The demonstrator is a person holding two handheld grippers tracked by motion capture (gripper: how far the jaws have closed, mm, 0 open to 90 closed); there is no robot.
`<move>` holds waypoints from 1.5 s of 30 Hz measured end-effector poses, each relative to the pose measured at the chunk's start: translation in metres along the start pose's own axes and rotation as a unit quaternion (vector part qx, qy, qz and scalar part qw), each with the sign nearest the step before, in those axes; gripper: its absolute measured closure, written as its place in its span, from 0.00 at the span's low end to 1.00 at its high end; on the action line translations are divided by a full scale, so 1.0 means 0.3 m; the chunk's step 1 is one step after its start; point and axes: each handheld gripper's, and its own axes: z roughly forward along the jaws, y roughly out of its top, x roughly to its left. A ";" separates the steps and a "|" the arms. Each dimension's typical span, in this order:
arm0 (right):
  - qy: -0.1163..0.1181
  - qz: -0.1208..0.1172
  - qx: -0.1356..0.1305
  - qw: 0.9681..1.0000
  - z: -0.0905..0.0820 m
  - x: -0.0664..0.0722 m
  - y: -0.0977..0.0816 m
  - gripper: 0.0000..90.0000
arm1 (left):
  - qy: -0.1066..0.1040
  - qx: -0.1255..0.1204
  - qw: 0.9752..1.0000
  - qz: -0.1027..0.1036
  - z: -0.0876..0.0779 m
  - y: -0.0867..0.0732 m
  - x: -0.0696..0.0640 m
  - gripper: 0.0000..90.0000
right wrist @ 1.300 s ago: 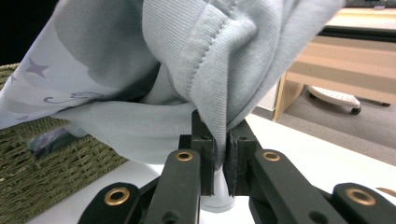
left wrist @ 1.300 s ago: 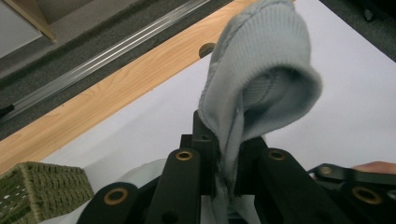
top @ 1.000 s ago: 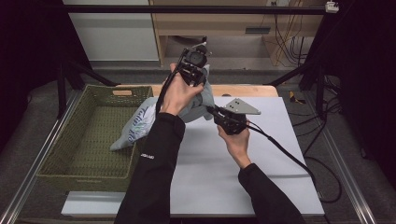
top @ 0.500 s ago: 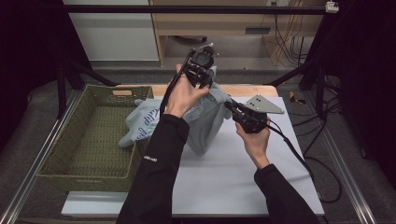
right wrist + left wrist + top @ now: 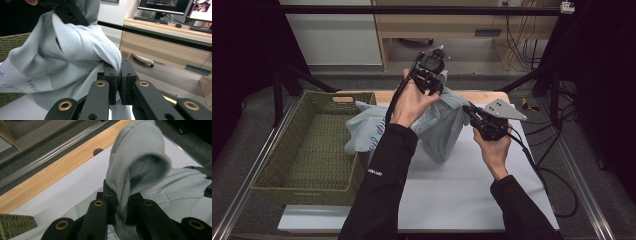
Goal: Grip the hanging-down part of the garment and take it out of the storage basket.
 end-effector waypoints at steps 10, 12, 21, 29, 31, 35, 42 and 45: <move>-0.027 -0.012 0.007 1.000 -0.005 -0.033 0.013 0.96 | -0.004 -0.003 1.000 0.006 0.010 0.009 -0.026 0.90; -0.033 -0.013 0.007 0.999 -0.006 -0.038 0.018 0.96 | -0.005 -0.006 1.000 0.007 0.009 0.010 -0.030 0.90; -0.037 -0.026 0.010 0.999 -0.004 -0.030 0.017 0.95 | 0.004 -0.003 1.000 0.009 0.005 0.008 -0.029 0.90; -0.004 -0.012 0.019 1.000 0.013 -0.014 -0.021 0.92 | 0.016 0.006 1.000 0.011 0.016 -0.007 -0.018 0.91; 0.008 -0.004 0.021 1.000 0.013 -0.011 -0.044 0.90 | 0.016 0.011 1.000 0.010 0.022 -0.012 -0.014 0.90; 0.032 0.013 0.029 0.999 0.013 0.003 -0.087 0.86 | 0.018 0.014 1.000 0.013 0.034 -0.022 -0.010 0.90; 0.074 0.035 0.042 0.996 0.010 0.025 -0.133 0.55 | 0.014 0.014 1.000 0.017 0.032 -0.044 -0.004 0.90; 0.078 0.043 0.034 0.995 -0.013 0.025 -0.139 0.33 | 0.013 0.017 1.000 0.017 0.028 -0.054 0.007 0.90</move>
